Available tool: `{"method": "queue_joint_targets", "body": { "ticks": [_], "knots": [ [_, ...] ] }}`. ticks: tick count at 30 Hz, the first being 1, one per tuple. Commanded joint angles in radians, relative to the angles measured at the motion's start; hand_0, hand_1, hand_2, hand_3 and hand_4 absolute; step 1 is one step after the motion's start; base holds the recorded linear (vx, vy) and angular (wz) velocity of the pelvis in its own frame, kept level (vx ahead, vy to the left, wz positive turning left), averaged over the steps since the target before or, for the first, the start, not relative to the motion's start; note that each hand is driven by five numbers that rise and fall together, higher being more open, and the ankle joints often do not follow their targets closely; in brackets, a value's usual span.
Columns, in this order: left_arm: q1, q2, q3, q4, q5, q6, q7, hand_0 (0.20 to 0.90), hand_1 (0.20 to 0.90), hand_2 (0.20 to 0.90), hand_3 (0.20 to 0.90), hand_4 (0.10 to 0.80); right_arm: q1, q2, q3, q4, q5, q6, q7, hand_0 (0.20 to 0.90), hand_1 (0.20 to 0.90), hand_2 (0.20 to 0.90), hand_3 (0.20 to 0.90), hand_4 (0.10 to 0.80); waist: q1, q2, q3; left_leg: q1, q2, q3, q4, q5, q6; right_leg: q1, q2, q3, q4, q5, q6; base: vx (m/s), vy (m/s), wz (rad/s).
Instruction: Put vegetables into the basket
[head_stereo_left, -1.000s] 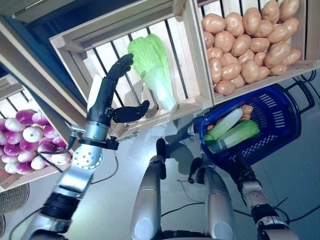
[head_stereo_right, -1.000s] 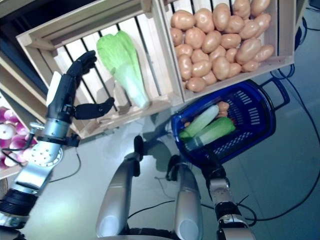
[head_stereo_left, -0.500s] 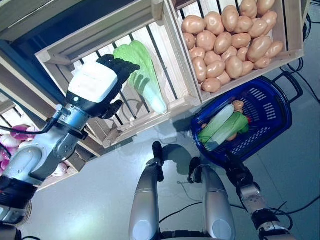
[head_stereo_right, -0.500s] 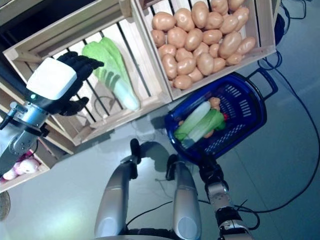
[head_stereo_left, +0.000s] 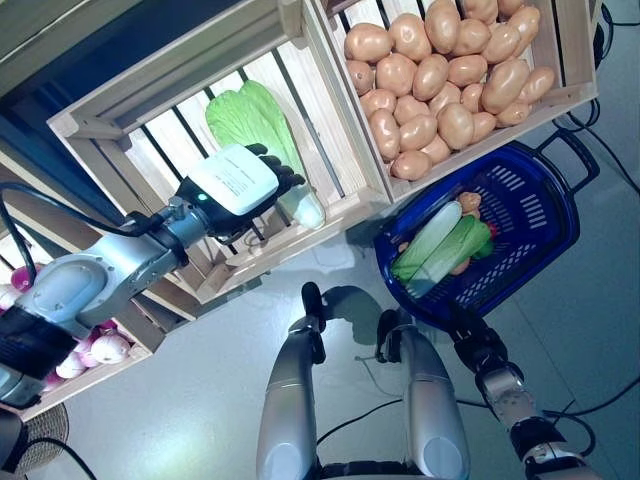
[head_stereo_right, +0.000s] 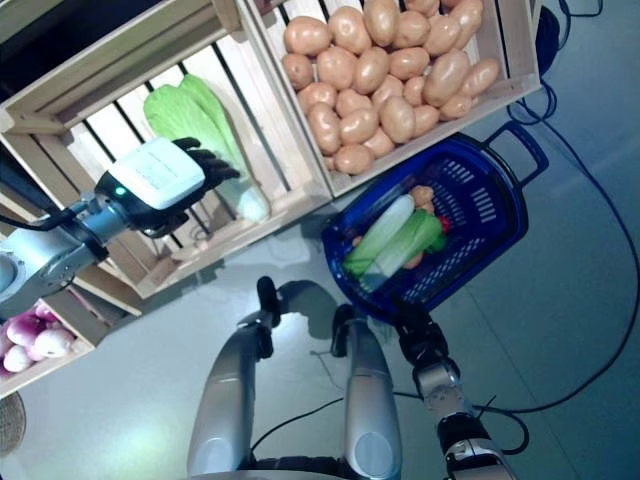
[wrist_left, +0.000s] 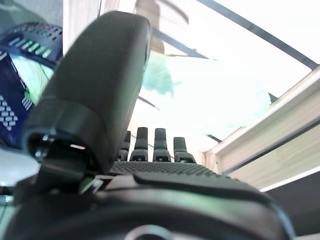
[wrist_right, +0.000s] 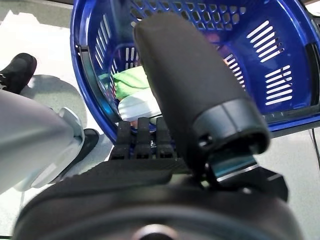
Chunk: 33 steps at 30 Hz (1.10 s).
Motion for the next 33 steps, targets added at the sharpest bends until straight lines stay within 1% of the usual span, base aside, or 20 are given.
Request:
{"method": "queue_joint_targets", "body": {
  "ticks": [1,2,4,6,7,9,10,13,14,15,17,18,19,21,23,27,31,33],
  "knots": [
    [-0.095,0.055,0.029,-0.002,0.017,-0.015,0.104,0.900,0.900,0.900,0.900,0.800,0.024,-0.066,-0.009,-0.003,0.017,-0.019,0.024,0.900,0.900,0.900,0.900,0.800,-0.023,0.012,-0.002,-0.010,0.040,0.037,0.128,-0.160,-0.034,0.011,0.006,-0.010,-0.150,0.167,0.025,0.000,0.000,0.00],
    [-0.104,0.056,0.008,0.013,0.032,-0.008,0.136,0.900,0.900,0.900,0.900,0.800,0.025,-0.067,-0.007,-0.009,0.018,-0.018,0.021,0.900,0.900,0.900,0.900,0.800,-0.024,0.009,-0.002,-0.014,0.041,0.037,0.131,-0.160,-0.033,0.006,0.007,-0.008,-0.150,0.169,0.026,0.000,0.000,0.00],
    [-0.120,0.056,-0.036,0.050,0.062,0.032,0.234,0.900,0.900,0.900,0.900,0.800,0.025,-0.071,0.002,-0.023,0.019,-0.019,0.009,0.900,0.900,0.900,0.900,0.800,-0.029,0.004,-0.002,-0.023,0.045,0.041,0.136,-0.163,-0.030,-0.007,0.008,-0.006,-0.145,0.171,0.028,0.000,0.000,0.00],
    [-0.137,0.051,-0.066,0.083,0.064,0.039,0.295,0.900,0.900,0.900,0.900,0.800,0.028,-0.073,0.008,-0.031,0.022,-0.019,0.005,0.900,0.900,0.900,0.900,0.800,-0.031,-0.001,-0.002,-0.032,0.050,0.042,0.145,-0.166,-0.030,-0.017,0.007,-0.003,-0.138,0.170,0.029,-0.008,0.017,-0.07],
    [-0.152,0.043,-0.093,0.118,0.079,0.019,0.368,0.900,0.900,0.900,0.900,0.800,0.029,-0.074,0.011,-0.035,0.026,-0.017,0.003,0.900,0.900,0.900,0.900,0.800,-0.033,-0.007,-0.002,-0.043,0.053,0.038,0.155,-0.169,-0.029,-0.028,0.006,-0.001,-0.131,0.170,0.030,-0.008,0.013,-0.13],
    [-0.159,0.039,-0.103,0.132,0.092,0.009,0.392,0.900,0.900,0.900,0.900,0.800,0.029,-0.074,0.009,-0.038,0.028,-0.015,0.001,0.900,0.900,0.900,0.900,0.800,-0.033,-0.009,-0.002,-0.045,0.054,0.037,0.158,-0.170,-0.029,-0.031,0.007,0.000,-0.130,0.170,0.030,-0.003,0.008,-0.08],
    [-0.162,0.027,-0.125,0.163,0.125,-0.004,0.445,0.900,0.900,0.900,0.900,0.800,0.030,-0.074,0.012,-0.051,0.030,-0.012,-0.005,0.900,0.900,0.900,0.900,0.800,-0.034,-0.016,-0.002,-0.051,0.056,0.036,0.166,-0.174,-0.028,-0.036,0.007,0.000,-0.129,0.175,0.032,-0.006,0.024,-0.04],
    [-0.166,0.001,-0.161,0.219,0.155,0.016,0.509,0.900,0.900,0.900,0.900,0.800,0.026,-0.078,0.023,-0.076,0.031,-0.004,-0.021,0.900,0.900,0.900,0.900,0.800,-0.039,-0.024,-0.002,-0.072,0.062,0.032,0.189,-0.182,-0.026,-0.060,0.005,0.008,-0.109,0.174,0.033,-0.012,0.029,-0.08],
    [-0.167,-0.014,-0.177,0.253,0.176,0.021,0.554,0.900,0.900,0.900,0.900,0.800,0.026,-0.078,0.027,-0.081,0.033,-0.001,-0.024,0.900,0.900,0.900,0.900,0.800,-0.043,-0.027,-0.002,-0.080,0.064,0.031,0.199,-0.186,-0.025,-0.069,0.005,0.012,-0.101,0.175,0.035,-0.011,0.021,-0.15],
    [-0.170,-0.018,-0.181,0.260,0.178,0.023,0.561,0.900,0.900,0.900,0.900,0.800,0.025,-0.079,0.028,-0.085,0.034,-0.001,-0.027,0.900,0.900,0.900,0.900,0.800,-0.043,-0.028,-0.002,-0.083,0.064,0.031,0.202,-0.186,-0.025,-0.072,0.005,0.013,-0.099,0.175,0.034,-0.008,0.030,-0.24],
    [-0.177,-0.047,-0.198,0.304,0.190,0.065,0.605,0.900,0.900,0.900,0.900,0.800,0.029,-0.082,0.031,-0.100,0.042,0.007,-0.036,0.900,0.900,0.900,0.900,0.800,-0.050,-0.033,-0.002,-0.106,0.072,0.025,0.228,-0.199,-0.023,-0.098,0.000,0.020,-0.076,0.172,0.035,0.008,0.032,-0.19],
    [-0.177,-0.050,-0.198,0.311,0.194,0.067,0.611,0.900,0.900,0.900,0.900,0.800,0.030,-0.083,0.030,-0.102,0.041,0.010,-0.035,0.900,0.900,0.900,0.900,0.800,-0.051,-0.034,-0.002,-0.110,0.072,0.025,0.232,-0.200,-0.023,-0.102,0.000,0.021,-0.072,0.172,0.036,0.007,0.028,-0.13],
    [-0.173,-0.069,-0.195,0.331,0.213,0.090,0.618,0.900,0.900,0.900,0.900,0.800,0.035,-0.082,0.030,-0.126,0.041,0.022,-0.044,0.900,0.900,0.900,0.900,0.800,-0.058,-0.040,-0.002,-0.122,0.073,0.023,0.242,-0.202,-0.021,-0.113,0.002,0.026,-0.069,0.177,0.037,-0.007,0.018,-0.12],
    [-0.169,-0.080,-0.196,0.335,0.214,0.125,0.621,0.900,0.900,0.900,0.900,0.800,0.046,-0.082,0.044,-0.164,0.051,0.018,-0.064,0.900,0.900,0.900,0.900,0.800,-0.062,-0.042,-0.002,-0.147,0.074,0.021,0.255,-0.206,-0.016,-0.142,0.000,0.033,-0.061,0.181,0.036,-0.025,0.023,-0.08],
    [-0.166,-0.097,-0.194,0.369,0.218,0.130,0.641,0.900,0.900,0.900,0.900,0.800,0.056,-0.081,0.045,-0.178,0.049,0.024,-0.070,0.900,0.900,0.900,0.900,0.800,-0.067,-0.043,-0.002,-0.159,0.073,0.017,0.260,-0.209,-0.015,-0.159,0.000,0.037,-0.052,0.184,0.038,-0.028,0.028,-0.06],
    [-0.175,-0.128,-0.197,0.402,0.237,0.149,0.629,0.900,0.900,0.900,0.900,0.800,0.058,-0.090,0.055,-0.198,0.049,0.023,-0.080,0.900,0.900,0.900,0.900,0.800,-0.079,-0.041,-0.002,-0.175,0.073,0.017,0.272,-0.214,-0.016,-0.174,-0.003,0.048,-0.055,0.190,0.041,-0.011,0.045,-0.06],
    [-0.209,-0.160,-0.211,0.464,0.176,0.196,0.620,0.900,0.900,0.900,0.900,0.800,0.047,-0.101,0.057,-0.201,0.048,0.028,-0.082,0.900,0.900,0.900,0.900,0.800,-0.089,-0.040,-0.002,-0.200,0.075,0.013,0.301,-0.229,-0.013,-0.200,-0.009,0.058,-0.033,0.184,0.042,-0.003,0.063,-0.10],
    [-0.213,-0.176,-0.210,0.481,0.180,0.200,0.616,0.900,0.900,0.900,0.900,0.800,0.049,-0.102,0.059,-0.205,0.048,0.027,-0.081,0.900,0.900,0.900,0.900,0.800,-0.091,-0.041,-0.002,-0.207,0.075,0.015,0.313,-0.237,-0.011,-0.207,-0.011,0.060,-0.026,0.182,0.043,-0.003,0.060,-0.08]
  ]
}}
